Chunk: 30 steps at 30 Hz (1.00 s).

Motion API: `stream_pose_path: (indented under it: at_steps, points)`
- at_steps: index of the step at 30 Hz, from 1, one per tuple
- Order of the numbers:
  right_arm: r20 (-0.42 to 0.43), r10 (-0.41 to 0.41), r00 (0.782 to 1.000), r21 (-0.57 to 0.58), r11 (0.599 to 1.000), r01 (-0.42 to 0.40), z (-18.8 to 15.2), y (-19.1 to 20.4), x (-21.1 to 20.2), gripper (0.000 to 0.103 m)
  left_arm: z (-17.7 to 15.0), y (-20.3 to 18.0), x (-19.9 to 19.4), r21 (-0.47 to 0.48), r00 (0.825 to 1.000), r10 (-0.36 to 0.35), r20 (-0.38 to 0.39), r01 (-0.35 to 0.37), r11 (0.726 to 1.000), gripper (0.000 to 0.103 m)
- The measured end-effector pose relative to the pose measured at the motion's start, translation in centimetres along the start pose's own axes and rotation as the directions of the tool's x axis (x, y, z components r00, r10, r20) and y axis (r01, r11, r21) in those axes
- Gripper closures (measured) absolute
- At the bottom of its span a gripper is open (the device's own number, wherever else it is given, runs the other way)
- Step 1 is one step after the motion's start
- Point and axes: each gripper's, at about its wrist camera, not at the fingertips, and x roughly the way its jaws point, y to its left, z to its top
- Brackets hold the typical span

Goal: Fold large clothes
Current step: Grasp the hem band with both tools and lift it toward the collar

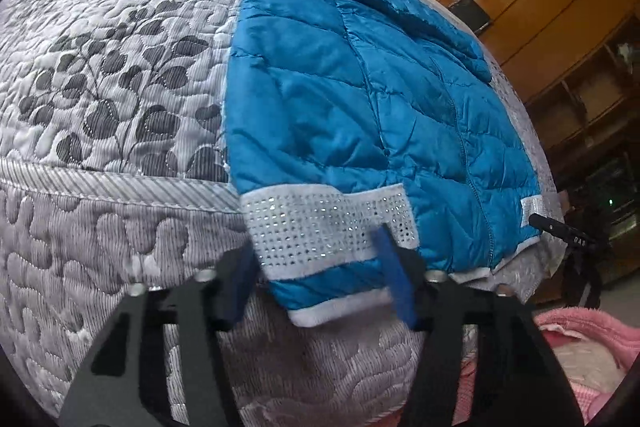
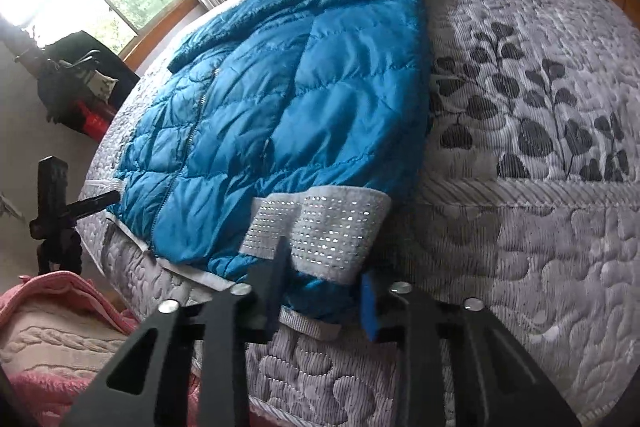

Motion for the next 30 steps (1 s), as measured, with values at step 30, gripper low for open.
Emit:
stream_pose_path:
  at_steps: [30]
  points:
    - [0.192,0.166,0.967,-0.078,0.985,-0.154,19.1,1.2,-7.0,0.090,18.4,-2.6,-5.5,0.074,0.919,-0.267,0.290,0.257,0.964,0.091]
